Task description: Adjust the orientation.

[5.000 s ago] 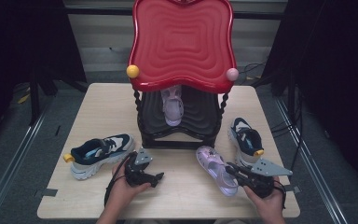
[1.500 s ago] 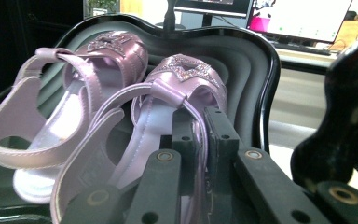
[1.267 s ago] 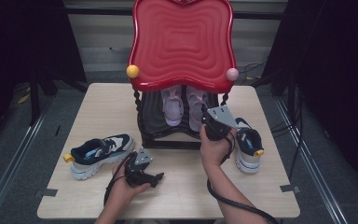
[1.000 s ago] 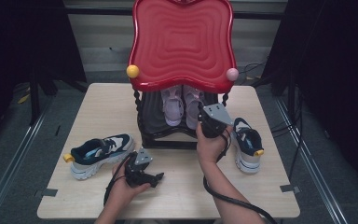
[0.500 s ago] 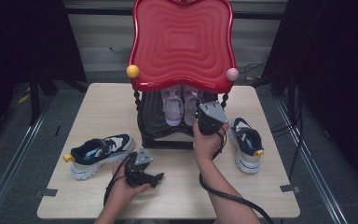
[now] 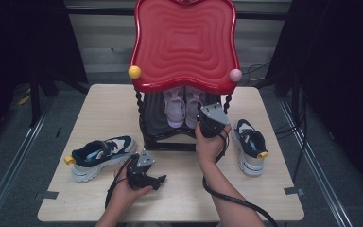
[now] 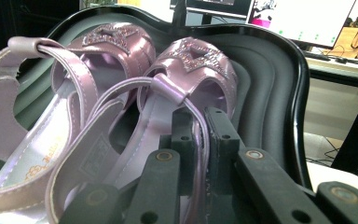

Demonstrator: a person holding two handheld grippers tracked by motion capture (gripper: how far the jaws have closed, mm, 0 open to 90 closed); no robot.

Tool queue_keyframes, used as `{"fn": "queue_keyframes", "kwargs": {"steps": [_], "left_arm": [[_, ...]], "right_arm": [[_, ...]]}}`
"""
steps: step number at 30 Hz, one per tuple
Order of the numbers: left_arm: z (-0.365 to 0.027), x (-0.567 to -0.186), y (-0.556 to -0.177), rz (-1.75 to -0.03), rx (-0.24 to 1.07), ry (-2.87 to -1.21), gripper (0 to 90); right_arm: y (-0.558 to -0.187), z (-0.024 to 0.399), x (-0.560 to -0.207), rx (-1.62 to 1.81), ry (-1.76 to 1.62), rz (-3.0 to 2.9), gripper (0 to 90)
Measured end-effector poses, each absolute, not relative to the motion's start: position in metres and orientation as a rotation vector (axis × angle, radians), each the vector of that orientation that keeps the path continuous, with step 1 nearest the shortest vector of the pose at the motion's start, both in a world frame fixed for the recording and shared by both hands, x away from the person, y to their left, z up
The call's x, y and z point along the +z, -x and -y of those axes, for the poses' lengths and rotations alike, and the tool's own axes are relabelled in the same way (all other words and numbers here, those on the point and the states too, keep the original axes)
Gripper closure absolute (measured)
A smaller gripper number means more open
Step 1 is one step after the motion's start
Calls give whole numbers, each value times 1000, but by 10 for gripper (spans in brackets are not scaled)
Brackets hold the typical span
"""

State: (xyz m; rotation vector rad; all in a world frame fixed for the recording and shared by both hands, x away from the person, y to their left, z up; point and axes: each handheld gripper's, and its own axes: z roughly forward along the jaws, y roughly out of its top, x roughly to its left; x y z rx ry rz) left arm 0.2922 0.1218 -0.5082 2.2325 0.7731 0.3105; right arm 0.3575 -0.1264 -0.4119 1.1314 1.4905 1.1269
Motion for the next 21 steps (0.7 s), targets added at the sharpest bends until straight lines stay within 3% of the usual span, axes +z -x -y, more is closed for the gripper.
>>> {"fn": "queue_keyframes", "kwargs": {"steps": [13, 21], "left_arm": [[-122, -508, -292, -772, 312, -2233, 141], [-122, -508, -292, -772, 312, -2233, 141]], "right_arm": [[-358, 126, -416, 1121, -1124, -1537, 797], [-354, 126, -413, 1146, -1115, -1558, 706]]}}
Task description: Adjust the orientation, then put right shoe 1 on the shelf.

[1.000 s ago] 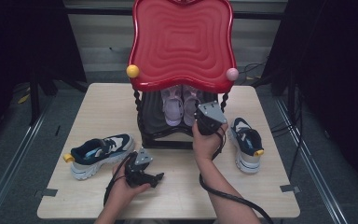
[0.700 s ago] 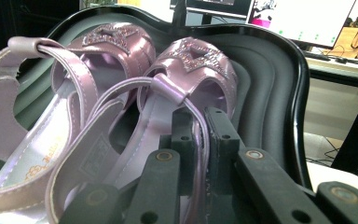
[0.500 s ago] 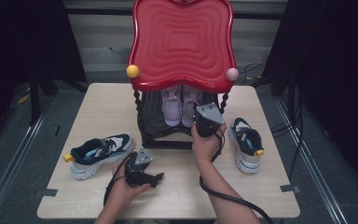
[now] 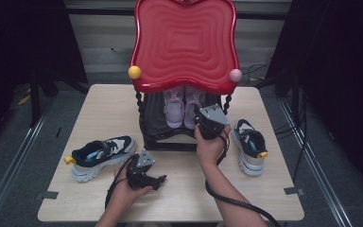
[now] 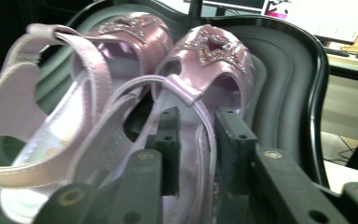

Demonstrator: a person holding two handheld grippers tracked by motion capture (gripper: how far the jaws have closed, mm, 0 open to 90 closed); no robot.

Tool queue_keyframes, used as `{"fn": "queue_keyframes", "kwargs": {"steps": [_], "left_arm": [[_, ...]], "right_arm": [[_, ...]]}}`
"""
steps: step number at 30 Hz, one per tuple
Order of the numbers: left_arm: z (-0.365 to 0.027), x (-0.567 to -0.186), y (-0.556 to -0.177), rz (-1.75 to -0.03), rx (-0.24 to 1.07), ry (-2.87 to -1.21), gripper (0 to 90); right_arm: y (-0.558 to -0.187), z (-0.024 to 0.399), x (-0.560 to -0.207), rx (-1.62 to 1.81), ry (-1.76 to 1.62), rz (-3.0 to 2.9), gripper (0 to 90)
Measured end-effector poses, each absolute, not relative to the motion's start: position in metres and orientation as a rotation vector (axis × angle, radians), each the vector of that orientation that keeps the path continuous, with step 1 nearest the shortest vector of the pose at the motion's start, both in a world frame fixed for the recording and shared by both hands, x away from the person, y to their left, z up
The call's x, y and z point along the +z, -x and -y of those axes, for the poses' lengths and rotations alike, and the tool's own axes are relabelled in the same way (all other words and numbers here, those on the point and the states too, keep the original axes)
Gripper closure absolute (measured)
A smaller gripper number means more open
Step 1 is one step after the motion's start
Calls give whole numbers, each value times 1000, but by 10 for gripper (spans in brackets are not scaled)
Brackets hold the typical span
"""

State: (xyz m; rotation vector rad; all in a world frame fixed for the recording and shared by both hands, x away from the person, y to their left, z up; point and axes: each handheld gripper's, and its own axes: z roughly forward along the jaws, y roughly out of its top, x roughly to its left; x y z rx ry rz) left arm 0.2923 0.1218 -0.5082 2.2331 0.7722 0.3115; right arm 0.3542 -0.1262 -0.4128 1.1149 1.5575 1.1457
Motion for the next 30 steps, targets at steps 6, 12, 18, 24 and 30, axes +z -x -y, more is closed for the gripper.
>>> {"fn": "queue_keyframes", "kwargs": {"steps": [6, 12, 18, 24, 30], "left_arm": [[-122, -508, -292, -772, 312, -2233, 141], [-122, -508, -292, -772, 311, -2233, 141], [-122, -508, -292, -773, 311, -2233, 141], [-122, -508, -292, -772, 311, -2233, 141], [-122, -508, -292, -770, 311, -2233, 141]], "right_arm": [[-349, 128, -412, 1152, -1102, -1580, 669], [-343, 130, -408, 1163, -1074, -1620, 600], [-339, 129, -404, 1178, -1063, -1647, 490], [-332, 130, -404, 1201, -1032, -1681, 421], [-328, 138, -402, 1249, -1070, -1707, 344]]}}
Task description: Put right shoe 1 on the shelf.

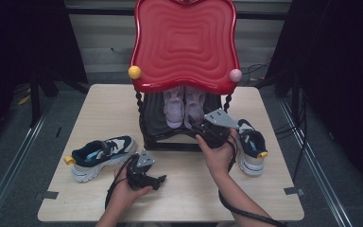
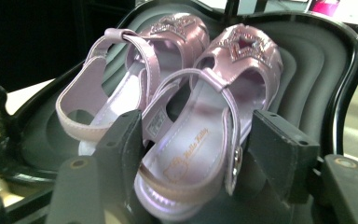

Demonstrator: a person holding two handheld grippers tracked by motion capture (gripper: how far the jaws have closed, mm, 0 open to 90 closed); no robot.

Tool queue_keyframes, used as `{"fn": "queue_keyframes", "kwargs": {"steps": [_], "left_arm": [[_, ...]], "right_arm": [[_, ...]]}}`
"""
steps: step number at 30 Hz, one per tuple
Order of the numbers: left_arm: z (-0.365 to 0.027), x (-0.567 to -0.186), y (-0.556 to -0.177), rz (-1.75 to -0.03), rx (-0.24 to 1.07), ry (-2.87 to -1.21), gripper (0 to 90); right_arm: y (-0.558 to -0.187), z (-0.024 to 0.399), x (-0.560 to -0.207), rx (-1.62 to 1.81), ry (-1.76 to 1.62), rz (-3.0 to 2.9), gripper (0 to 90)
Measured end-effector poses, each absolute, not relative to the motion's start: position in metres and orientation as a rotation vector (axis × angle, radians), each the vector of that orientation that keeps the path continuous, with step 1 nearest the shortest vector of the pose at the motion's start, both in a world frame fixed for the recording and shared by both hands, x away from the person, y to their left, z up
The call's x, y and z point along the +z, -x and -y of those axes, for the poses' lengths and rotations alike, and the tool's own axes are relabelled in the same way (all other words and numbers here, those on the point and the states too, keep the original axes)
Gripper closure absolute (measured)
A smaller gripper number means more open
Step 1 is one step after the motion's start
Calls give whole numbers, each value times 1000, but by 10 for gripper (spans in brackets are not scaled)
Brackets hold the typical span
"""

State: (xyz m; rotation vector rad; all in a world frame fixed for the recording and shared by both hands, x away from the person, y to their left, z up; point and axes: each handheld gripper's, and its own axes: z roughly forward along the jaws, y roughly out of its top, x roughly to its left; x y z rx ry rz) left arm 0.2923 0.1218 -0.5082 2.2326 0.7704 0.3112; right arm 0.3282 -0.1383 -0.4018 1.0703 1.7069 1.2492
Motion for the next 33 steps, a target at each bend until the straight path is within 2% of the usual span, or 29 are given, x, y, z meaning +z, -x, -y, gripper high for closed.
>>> {"fn": "queue_keyframes", "kwargs": {"steps": [5, 18, 33], "left_arm": [[-122, -508, -292, -771, 311, -2232, 141], [-122, -508, -292, -769, 307, -2229, 141], [-122, -508, -292, -771, 307, -2230, 141]], "right_arm": [[-323, 146, -399, 1255, -1084, -1740, 296], [-305, 162, -407, 1285, -1091, -1857, 273], [-295, 169, -411, 1336, -1080, -1991, 195]]}}
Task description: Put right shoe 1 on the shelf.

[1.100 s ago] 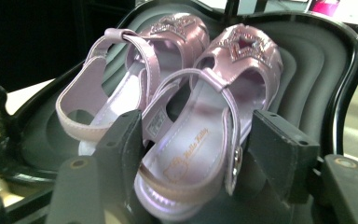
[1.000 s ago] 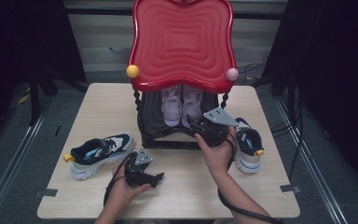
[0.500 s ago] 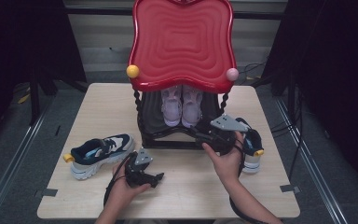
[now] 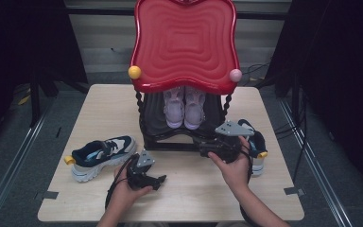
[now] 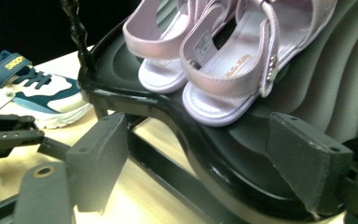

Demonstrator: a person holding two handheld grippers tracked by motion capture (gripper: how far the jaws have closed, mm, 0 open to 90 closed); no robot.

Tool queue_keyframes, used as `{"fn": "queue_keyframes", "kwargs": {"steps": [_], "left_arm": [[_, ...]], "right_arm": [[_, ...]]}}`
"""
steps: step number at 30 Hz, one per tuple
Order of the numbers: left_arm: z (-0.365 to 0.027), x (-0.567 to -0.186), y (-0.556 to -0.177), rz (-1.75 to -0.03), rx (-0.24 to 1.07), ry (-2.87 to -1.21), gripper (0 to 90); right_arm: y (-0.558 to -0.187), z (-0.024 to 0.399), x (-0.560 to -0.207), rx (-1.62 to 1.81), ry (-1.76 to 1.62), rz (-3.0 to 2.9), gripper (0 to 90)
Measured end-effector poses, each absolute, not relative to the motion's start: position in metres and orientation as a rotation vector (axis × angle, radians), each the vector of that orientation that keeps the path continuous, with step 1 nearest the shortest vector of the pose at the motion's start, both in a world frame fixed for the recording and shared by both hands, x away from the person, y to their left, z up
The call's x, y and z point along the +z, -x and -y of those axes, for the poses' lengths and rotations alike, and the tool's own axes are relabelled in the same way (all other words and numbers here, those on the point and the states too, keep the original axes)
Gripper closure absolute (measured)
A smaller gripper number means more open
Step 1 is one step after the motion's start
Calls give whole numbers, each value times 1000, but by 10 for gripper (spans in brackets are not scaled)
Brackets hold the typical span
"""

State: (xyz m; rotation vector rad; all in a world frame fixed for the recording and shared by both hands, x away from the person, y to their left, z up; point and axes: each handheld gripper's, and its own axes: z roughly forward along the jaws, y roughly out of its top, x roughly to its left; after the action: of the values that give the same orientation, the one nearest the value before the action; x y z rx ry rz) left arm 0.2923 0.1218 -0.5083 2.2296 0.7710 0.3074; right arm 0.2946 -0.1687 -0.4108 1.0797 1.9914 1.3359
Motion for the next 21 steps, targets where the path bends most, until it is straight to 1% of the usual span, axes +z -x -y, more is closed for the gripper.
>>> {"fn": "queue_keyframes", "kwargs": {"steps": [11, 21], "left_arm": [[-122, -508, -292, -771, 307, -2230, 141], [-122, -508, -292, -771, 307, -2230, 141]], "right_arm": [[-288, 174, -419, 1339, -1047, -2090, 147], [-278, 182, -431, 1336, -1027, -2175, 144]]}}
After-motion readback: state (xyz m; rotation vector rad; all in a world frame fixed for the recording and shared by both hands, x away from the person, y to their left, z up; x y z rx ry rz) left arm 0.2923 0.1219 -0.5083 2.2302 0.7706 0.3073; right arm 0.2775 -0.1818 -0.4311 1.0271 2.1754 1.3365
